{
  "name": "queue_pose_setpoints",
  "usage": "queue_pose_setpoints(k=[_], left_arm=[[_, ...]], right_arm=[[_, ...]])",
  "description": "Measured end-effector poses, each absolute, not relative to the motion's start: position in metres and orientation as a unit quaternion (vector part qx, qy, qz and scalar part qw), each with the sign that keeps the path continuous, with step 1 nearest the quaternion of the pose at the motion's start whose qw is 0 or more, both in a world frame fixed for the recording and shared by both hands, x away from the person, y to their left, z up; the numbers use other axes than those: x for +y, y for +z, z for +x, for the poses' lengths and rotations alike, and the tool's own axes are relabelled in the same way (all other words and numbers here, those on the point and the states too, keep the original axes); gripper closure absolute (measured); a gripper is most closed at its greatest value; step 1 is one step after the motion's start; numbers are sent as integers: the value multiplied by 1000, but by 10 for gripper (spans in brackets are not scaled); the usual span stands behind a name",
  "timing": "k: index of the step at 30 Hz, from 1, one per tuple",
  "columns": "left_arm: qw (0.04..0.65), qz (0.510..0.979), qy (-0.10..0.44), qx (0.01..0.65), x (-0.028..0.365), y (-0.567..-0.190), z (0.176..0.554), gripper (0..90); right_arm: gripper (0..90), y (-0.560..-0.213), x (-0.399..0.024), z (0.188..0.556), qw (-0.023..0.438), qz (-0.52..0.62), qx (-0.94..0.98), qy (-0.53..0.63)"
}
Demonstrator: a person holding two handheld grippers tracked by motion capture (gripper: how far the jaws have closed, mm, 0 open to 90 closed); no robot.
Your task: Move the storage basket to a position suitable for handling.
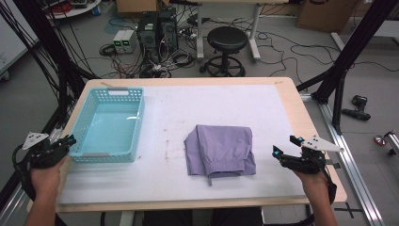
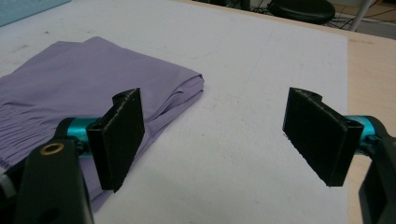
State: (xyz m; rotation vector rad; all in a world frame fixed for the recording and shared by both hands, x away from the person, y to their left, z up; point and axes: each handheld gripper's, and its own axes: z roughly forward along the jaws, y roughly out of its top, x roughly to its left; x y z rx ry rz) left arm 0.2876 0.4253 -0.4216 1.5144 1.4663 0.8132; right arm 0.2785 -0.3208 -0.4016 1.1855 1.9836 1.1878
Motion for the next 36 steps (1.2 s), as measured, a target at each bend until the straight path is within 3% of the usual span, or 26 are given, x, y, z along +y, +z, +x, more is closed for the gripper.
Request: queue_pose_setpoints(k=[20,36], left_arm=[[436,613,311,581,414,-427,281,830],[417,593,329,605,403,-426,269,841]], right_arm=[[208,-401,-319,280,267,438,736,441],[208,-401,-320,279,267,440,734,442]])
